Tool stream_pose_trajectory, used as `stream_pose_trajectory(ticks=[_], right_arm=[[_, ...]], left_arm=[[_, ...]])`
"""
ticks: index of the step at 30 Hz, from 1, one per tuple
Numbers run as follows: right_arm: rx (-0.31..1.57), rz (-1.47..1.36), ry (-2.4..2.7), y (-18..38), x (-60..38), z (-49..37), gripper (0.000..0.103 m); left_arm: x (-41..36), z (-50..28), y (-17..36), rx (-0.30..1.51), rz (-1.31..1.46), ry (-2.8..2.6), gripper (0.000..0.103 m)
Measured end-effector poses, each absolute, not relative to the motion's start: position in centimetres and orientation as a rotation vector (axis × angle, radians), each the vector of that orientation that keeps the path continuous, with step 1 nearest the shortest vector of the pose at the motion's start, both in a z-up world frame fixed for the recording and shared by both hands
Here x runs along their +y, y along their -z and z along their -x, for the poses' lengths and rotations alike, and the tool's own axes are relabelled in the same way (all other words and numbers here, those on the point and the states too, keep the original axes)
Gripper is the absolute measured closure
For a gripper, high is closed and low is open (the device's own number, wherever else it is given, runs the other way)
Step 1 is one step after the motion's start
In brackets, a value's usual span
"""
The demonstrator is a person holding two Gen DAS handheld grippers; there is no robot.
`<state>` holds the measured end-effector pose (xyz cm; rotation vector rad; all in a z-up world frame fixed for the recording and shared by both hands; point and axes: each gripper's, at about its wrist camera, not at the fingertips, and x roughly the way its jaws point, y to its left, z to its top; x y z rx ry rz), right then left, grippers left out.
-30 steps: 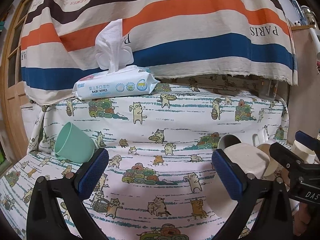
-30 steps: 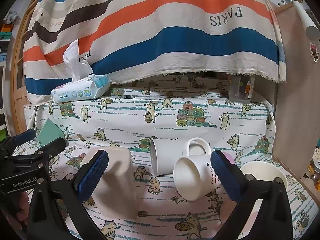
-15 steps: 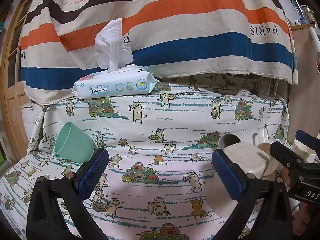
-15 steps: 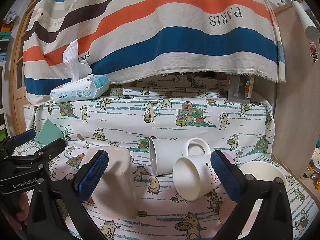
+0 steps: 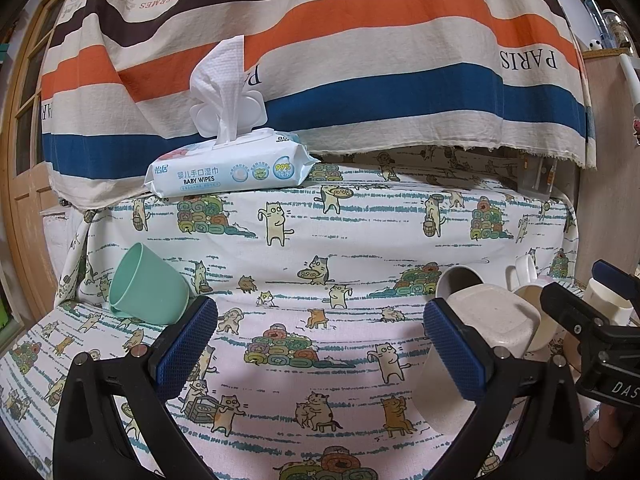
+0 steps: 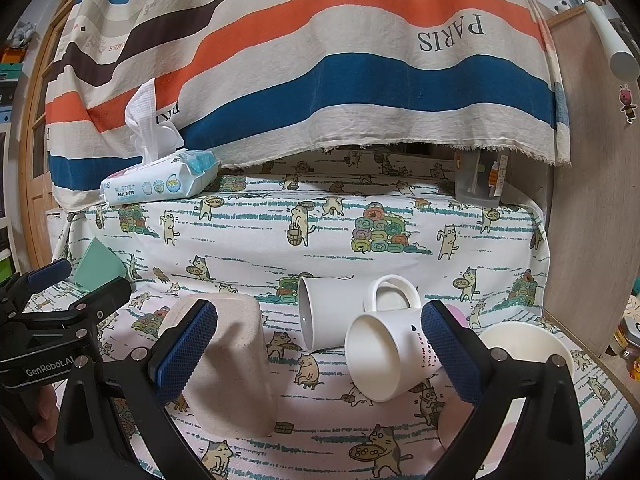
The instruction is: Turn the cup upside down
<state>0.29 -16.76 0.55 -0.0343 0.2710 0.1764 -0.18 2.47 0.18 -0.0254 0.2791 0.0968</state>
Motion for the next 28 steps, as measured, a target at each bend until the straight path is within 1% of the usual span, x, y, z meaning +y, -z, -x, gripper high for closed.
stream_pose_trajectory(ticks=[28], right_arm=[[0.275, 0.035, -0.177, -0.39, -17.11, -0.32, 0.000]], left_arm=[[2.61, 0.03, 0.04, 0.289, 0.022, -0.097, 0.001]])
